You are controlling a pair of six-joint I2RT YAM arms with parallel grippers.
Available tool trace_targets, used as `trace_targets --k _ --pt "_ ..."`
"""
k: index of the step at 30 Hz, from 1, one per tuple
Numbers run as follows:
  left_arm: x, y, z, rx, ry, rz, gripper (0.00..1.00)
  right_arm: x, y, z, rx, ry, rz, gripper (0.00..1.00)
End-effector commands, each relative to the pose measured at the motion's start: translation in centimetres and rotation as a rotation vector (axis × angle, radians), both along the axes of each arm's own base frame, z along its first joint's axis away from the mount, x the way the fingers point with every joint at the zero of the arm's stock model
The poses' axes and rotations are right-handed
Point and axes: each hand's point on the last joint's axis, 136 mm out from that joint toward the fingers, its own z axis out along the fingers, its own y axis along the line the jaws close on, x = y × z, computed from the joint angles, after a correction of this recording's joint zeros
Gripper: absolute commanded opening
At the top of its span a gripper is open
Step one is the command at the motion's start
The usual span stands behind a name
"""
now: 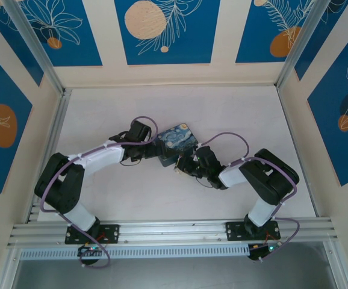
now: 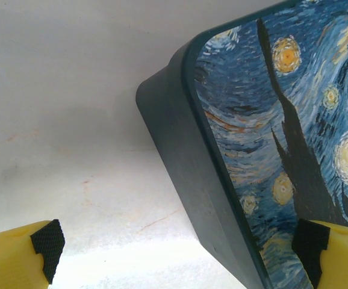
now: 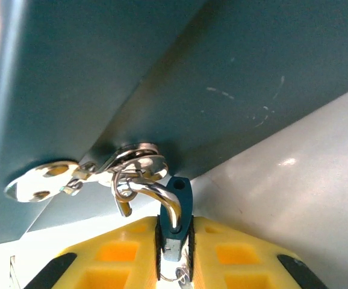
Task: Unlock the padlock with the key
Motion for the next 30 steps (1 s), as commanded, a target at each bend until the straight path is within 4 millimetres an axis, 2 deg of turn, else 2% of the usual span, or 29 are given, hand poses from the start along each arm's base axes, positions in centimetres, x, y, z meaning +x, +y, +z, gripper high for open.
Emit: trace_targets --k 1,9,20,30 --pt "-3.2 2.2 -4.3 0.136 0.148 -0.001 1.0 -0.1 -0.9 -1.7 -0.067 0.035 -0.027 0.18" --pt "-3.4 2.5 -4.6 0.143 0.159 0.01 1.0 -0.1 -1.5 -1.7 -0.071 0.036 -0.055 0.05" --pt "-3.9 2.8 -5.4 0.149 0.182 0.026 1.0 0.3 -2.4 -0.8 -0.011 0.038 -0.137 0.02" --pt "-4.2 3.0 -5.9 0.153 0.199 0.031 1.0 1.9 -2.5 1.4 0.101 0.018 -0.208 0.0"
